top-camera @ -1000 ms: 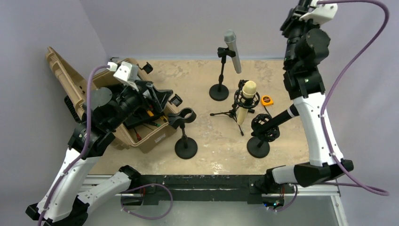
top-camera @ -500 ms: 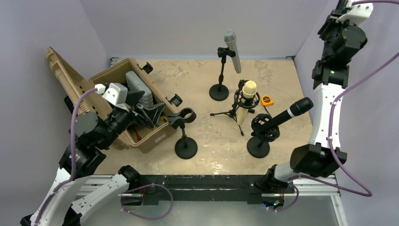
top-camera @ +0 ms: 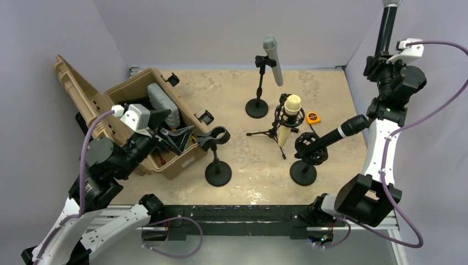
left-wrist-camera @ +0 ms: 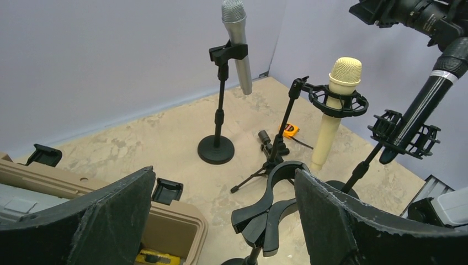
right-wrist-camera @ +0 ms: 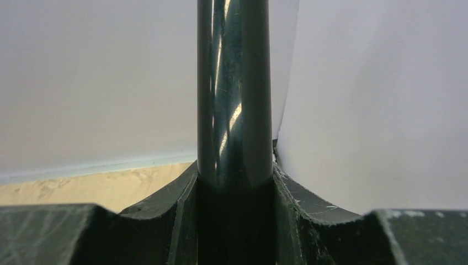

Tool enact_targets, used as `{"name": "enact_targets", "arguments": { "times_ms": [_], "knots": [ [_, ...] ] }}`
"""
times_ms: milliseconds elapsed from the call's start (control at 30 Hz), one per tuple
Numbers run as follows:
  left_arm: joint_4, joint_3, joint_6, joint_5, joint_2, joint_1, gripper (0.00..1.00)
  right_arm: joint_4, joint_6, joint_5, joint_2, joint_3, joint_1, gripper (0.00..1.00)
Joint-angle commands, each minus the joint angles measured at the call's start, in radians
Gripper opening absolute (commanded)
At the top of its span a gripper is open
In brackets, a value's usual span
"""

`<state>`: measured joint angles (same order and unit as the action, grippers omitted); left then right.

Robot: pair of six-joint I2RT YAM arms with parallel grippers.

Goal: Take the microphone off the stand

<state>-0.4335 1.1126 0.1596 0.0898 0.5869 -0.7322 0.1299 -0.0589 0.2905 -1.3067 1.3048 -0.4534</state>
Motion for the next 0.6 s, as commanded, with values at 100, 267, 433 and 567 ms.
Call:
{"name": "enact_targets", "arguments": {
  "times_ms": [100,267,433,567],
  "knots": [
    [0.056,-0.018,-0.031,0.021,-0.037,-0.029,0.94,0.089,0.006,0.067,0.013,-0.058,-0.007,0.00],
    [0.070,-0.036,-0.040,0.035,-0.056,-0.040,0.94,0.100,0.028,0.083,-0.081,-0.098,-0.007,0.00],
    [0.071,-0.037,-0.044,0.043,-0.064,-0.042,0.94,0.112,0.046,0.143,-0.176,-0.110,-0.007,0.00],
    [0.072,-0.038,-0.044,0.039,-0.065,-0.042,0.94,0.166,0.037,0.189,-0.231,-0.161,-0.007,0.00]
  ]
}}
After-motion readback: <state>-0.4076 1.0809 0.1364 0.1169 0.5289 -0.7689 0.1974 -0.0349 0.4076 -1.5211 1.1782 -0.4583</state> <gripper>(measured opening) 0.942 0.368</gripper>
